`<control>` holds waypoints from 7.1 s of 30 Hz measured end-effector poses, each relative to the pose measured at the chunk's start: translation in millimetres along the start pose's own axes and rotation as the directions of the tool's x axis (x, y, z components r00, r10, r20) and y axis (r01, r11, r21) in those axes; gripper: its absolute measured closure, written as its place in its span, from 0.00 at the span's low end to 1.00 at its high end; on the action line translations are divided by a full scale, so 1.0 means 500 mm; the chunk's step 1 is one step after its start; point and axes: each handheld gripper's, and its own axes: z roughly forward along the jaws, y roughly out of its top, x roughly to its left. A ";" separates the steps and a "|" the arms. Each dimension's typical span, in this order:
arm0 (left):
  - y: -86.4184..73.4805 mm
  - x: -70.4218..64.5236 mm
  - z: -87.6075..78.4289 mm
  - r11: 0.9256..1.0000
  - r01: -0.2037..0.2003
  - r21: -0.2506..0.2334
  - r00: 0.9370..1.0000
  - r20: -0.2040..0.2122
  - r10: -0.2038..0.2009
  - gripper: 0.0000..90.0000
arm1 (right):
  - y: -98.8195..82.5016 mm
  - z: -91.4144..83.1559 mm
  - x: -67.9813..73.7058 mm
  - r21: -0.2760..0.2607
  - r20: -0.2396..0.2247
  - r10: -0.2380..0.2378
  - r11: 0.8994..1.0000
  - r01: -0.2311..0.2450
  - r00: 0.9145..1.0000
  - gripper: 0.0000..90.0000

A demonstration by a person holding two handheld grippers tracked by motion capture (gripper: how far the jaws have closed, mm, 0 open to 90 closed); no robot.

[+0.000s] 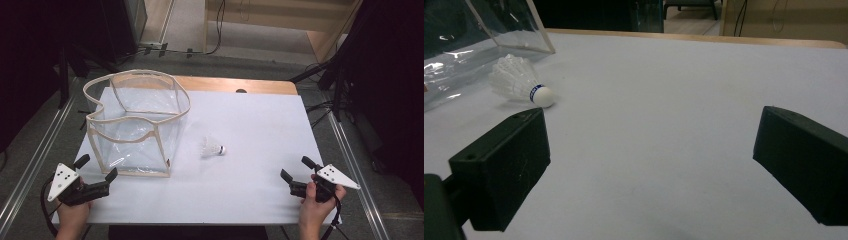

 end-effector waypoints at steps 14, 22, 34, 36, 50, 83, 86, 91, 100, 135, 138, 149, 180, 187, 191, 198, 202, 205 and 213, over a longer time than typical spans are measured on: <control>-0.001 -0.006 0.003 1.000 -0.013 0.011 1.000 0.001 0.012 0.00 | 0.035 0.001 0.008 0.010 -0.029 -0.011 1.000 0.011 1.000 0.05; -0.002 -0.005 0.003 1.000 -0.006 0.009 1.000 0.006 0.005 0.00 | 0.066 0.020 0.022 0.086 -0.096 -0.058 0.994 0.067 0.994 0.05; -0.002 -0.005 0.000 1.000 -0.010 0.006 1.000 0.006 0.010 0.00 | 0.113 0.073 0.060 0.138 -0.210 -0.136 0.976 0.167 0.968 0.05; -0.002 -0.005 0.001 1.000 -0.009 0.007 1.000 0.005 0.009 0.00 | 0.116 0.077 0.063 0.142 -0.217 -0.140 0.975 0.173 0.966 0.05; -0.002 -0.006 0.001 1.000 -0.014 0.005 1.000 0.003 0.014 0.00 | 0.160 0.126 0.092 0.169 -0.285 -0.196 0.953 0.250 0.938 0.05; -0.003 -0.007 0.000 1.000 -0.019 0.002 1.000 0.004 0.019 0.00 | 0.222 0.232 0.127 0.214 -0.415 -0.258 0.904 0.369 0.872 0.12; -0.002 -0.007 0.000 1.000 -0.023 0.005 1.000 0.003 0.023 0.00 | 0.226 0.238 0.130 0.219 -0.421 -0.261 0.900 0.377 0.869 0.19; -0.003 -0.008 0.001 1.000 -0.024 0.003 1.000 0.004 0.024 0.00 | 0.236 0.255 0.137 0.239 -0.454 -0.268 0.883 0.405 0.850 0.19; -0.003 -0.009 0.001 1.000 -0.028 0.006 1.000 0.003 0.028 0.00 | 0.245 0.277 0.148 0.266 -0.481 -0.276 0.858 0.439 0.832 0.22; -0.002 -0.010 0.001 1.000 -0.029 0.004 1.000 0.001 0.029 0.00 | 0.245 0.355 0.174 0.398 -0.562 -0.330 0.696 0.598 0.758 0.31; -0.002 -0.010 0.001 0.999 -0.031 0.006 1.000 0.002 0.031 0.00 | 0.244 0.361 0.177 0.412 -0.565 -0.350 0.665 0.623 0.747 0.31; -0.003 -0.010 0.001 0.999 -0.031 0.005 1.000 0.003 0.031 0.00 | 0.226 0.386 0.185 0.493 -0.586 -0.340 0.572 0.656 0.736 0.39; -0.003 -0.010 0.001 1.000 -0.031 0.005 1.000 0.005 0.031 0.00 | 0.185 0.453 0.222 0.634 -0.548 -0.303 0.458 0.623 0.780 0.58; -0.002 -0.010 0.000 0.999 -0.032 0.006 0.999 0.005 0.032 0.00 | 0.178 0.460 0.227 0.652 -0.537 -0.295 0.450 0.611 0.790 0.64; -0.002 -0.010 0.000 0.999 -0.033 0.007 0.999 0.004 0.033 0.00 | 0.177 0.461 0.227 0.642 -0.540 -0.294 0.462 0.612 0.789 0.67; -0.002 -0.010 0.001 0.999 -0.033 0.006 0.999 0.005 0.033 0.00 | 0.191 0.452 0.220 0.627 -0.526 -0.280 0.511 0.588 0.803 0.68; -0.002 -0.010 0.001 0.999 -0.033 0.005 0.999 0.006 0.033 0.00 | 0.198 0.446 0.213 0.614 -0.521 -0.270 0.540 0.576 0.809 0.68; -0.002 -0.011 0.001 0.999 -0.033 0.005 0.999 0.006 0.033 0.00 | 0.203 0.439 0.210 0.612 -0.507 -0.259 0.564 0.554 0.822 0.68; -0.002 -0.011 0.001 0.999 -0.035 0.007 0.999 0.005 0.035 0.00 | 0.223 0.422 0.201 0.577 -0.480 -0.248 0.634 0.515 0.842 0.68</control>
